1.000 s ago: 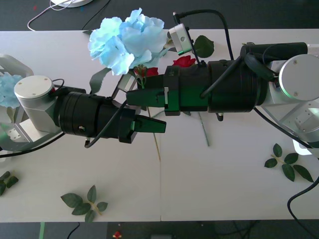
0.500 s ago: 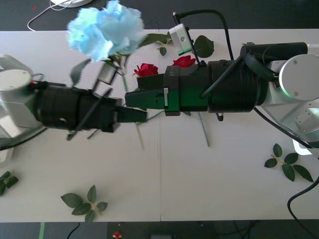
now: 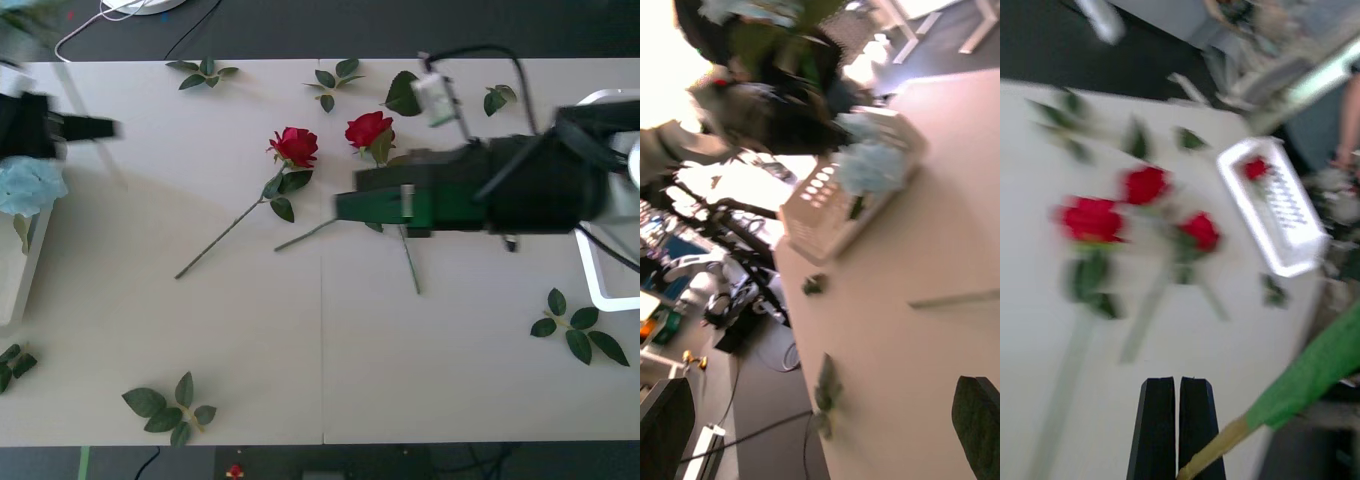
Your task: Place the red flowers into the right box and the blue flowers into the left box. If a person shows an open palm, hand one flower to the person first, then continue sorting.
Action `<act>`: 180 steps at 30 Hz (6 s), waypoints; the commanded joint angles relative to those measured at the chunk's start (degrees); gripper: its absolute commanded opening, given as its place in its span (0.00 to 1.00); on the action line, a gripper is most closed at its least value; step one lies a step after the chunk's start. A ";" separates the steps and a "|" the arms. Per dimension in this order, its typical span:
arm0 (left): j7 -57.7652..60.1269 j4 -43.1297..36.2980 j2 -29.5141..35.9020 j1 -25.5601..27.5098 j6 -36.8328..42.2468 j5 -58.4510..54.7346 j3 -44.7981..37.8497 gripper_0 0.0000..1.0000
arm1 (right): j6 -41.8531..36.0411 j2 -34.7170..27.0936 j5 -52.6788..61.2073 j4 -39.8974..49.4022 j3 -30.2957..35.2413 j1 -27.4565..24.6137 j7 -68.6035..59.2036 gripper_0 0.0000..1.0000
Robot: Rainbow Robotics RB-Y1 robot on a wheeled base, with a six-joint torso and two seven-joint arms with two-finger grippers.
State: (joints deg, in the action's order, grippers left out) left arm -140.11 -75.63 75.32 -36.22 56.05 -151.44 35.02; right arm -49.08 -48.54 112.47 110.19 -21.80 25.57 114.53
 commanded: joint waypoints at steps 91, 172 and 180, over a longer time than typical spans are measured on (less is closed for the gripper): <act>0.02 32.48 -11.51 20.84 -9.03 52.39 -40.90 1.00 | -13.15 30.43 -84.17 -46.38 -19.16 27.69 -138.18 0.00; 40.18 -0.48 -35.07 -20.90 15.76 97.48 -1.53 1.00 | -23.61 18.66 -89.79 -23.71 -14.94 13.63 -96.78 1.00; 41.59 -0.39 -38.32 -20.82 14.09 100.20 2.34 1.00 | -17.54 22.96 -93.31 -33.29 -14.94 16.44 -96.25 1.00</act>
State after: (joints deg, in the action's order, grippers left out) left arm -104.73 -74.55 38.83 -53.99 71.81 -53.14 34.56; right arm -68.44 -27.52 20.51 78.87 -36.19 38.73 16.78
